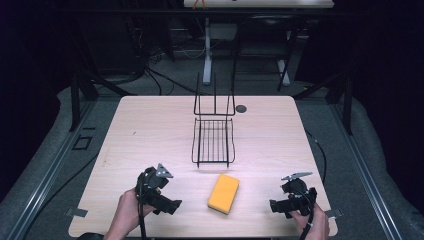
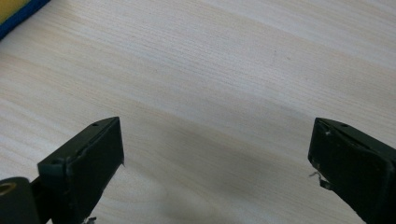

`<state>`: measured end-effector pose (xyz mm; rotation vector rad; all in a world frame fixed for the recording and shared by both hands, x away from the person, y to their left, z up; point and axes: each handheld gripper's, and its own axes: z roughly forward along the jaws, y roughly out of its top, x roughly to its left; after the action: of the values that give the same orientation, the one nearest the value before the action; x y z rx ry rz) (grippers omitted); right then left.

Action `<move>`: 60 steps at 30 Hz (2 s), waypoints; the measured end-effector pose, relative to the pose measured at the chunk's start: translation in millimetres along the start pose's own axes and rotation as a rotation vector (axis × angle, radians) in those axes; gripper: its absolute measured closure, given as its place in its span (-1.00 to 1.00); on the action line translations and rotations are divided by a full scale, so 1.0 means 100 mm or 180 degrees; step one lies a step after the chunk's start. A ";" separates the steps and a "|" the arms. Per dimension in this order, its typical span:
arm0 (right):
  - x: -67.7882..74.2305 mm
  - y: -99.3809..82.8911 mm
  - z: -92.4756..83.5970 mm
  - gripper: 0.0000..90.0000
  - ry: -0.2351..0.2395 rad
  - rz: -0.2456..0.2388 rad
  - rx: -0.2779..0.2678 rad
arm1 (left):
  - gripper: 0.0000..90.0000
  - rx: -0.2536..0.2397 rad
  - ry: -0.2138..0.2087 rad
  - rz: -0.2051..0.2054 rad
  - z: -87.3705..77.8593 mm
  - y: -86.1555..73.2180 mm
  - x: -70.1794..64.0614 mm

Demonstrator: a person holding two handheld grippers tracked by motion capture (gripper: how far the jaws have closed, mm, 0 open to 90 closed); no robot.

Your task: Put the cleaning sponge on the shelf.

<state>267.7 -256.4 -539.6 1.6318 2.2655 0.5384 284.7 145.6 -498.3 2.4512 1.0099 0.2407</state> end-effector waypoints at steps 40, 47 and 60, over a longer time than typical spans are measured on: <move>-0.02 -0.01 0.01 -0.91 0.0021 0.0025 0.0030 | -1.00 0.0503 -0.0226 0.0588 0.75 1.08 -0.84; -0.02 -0.01 0.01 -0.92 0.0023 -0.0008 0.0039 | -1.00 0.0581 -0.0258 0.0613 0.88 1.15 -0.94; 0.00 -0.01 0.01 -0.92 0.0070 -0.0022 0.0068 | -1.00 0.0685 -0.0165 0.0630 1.05 1.08 -0.97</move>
<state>267.5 -256.9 -541.1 1.6352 2.2994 0.5348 316.4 -26.7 -535.3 2.7411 0.8078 0.1378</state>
